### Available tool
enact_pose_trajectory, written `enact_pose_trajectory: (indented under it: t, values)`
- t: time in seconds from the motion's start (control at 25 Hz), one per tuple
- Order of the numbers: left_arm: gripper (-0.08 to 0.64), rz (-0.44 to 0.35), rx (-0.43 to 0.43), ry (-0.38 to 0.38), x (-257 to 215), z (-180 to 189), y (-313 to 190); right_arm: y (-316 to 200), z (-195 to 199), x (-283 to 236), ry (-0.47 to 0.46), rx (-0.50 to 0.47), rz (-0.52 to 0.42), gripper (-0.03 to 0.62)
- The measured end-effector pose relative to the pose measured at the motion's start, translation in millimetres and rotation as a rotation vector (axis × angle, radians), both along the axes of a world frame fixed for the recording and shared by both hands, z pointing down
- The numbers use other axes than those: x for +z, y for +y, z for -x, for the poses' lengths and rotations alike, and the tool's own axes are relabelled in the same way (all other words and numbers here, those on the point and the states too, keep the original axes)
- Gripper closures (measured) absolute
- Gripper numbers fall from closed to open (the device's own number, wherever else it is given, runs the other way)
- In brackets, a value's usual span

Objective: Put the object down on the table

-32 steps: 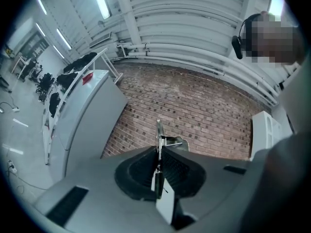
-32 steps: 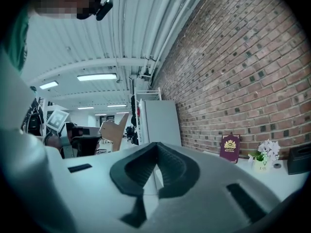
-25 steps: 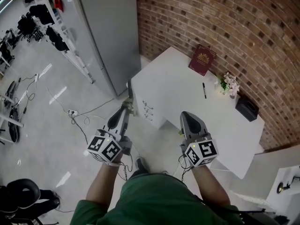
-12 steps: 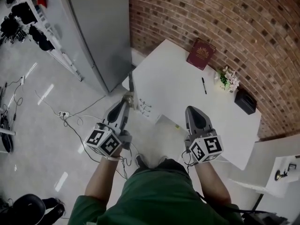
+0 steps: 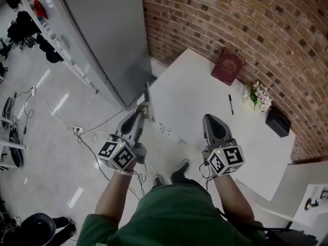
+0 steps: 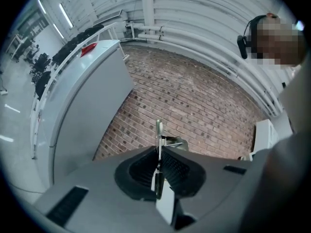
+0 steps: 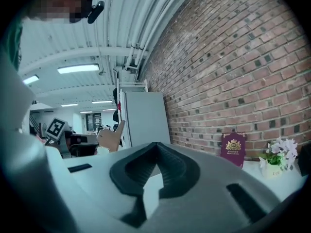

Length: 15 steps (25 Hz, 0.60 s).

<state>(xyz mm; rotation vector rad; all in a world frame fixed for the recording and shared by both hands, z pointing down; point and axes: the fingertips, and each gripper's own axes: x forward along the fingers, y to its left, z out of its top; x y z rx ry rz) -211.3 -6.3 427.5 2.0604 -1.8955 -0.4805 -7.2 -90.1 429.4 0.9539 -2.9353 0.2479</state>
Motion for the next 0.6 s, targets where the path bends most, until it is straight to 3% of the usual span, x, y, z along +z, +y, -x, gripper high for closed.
enact_pose_trajectory:
  t: [0.24,0.6]
  values:
    - [0.540,0.025,-0.024,-0.043,-2.6,-3.6,-55.3,-60.6,-6.0,-4.2,-0.029,-0.022,0.010,0.591]
    - [0.540,0.144,0.005,-0.068,35.3,-22.3,-112.9,-113.0,-33.8,11.9,-0.051,-0.003,0.063,0.591]
